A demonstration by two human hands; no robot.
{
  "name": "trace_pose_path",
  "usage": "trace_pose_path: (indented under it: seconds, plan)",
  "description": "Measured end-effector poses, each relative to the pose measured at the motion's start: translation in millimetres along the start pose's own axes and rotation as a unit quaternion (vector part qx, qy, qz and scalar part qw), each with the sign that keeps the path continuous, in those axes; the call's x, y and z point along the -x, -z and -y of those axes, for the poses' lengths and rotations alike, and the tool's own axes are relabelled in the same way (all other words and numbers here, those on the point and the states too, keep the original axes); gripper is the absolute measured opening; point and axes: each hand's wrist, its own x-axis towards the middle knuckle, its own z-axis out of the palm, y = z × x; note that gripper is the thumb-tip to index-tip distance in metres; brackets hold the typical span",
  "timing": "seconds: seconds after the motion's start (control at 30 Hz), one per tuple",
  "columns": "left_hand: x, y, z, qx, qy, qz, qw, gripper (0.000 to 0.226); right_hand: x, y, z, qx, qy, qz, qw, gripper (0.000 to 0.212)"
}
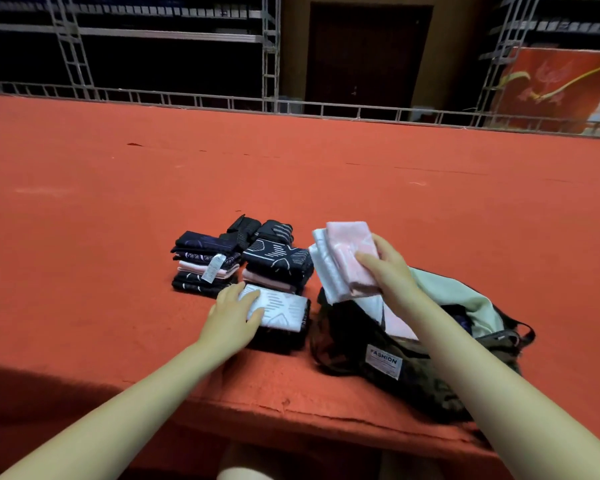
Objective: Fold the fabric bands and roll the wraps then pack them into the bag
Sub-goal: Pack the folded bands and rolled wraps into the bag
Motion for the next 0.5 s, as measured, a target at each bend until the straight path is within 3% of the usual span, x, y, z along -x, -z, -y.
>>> trace_pose_path:
  seconds: [0.17, 0.27, 0.43, 0.5]
  plan:
    - [-13.6, 2.3, -44.6, 0.041, -0.076, -0.082, 0.993, 0.042, 20.3, 65.2, -30.6, -0.054, -0.066, -0.118, 0.989, 0.055]
    - [-19.0, -4.5, -90.5, 0.094, -0.149, -0.101, 0.979, 0.039, 37.5, 88.3, -56.9, -0.021, -0.103, -0.168, 0.980, 0.040]
    - [-28.6, -26.7, -158.2, 0.088, -0.220, 0.018, 0.971, 0.041, 43.5, 90.4, -86.7, 0.200, -0.136, -0.136, 0.961, 0.037]
    - [-34.4, -36.0, -171.1, 0.068, -0.217, 0.077, 0.971, 0.046, 36.7, 85.7, -81.1, 0.184, -0.134, -0.132, 0.965, 0.035]
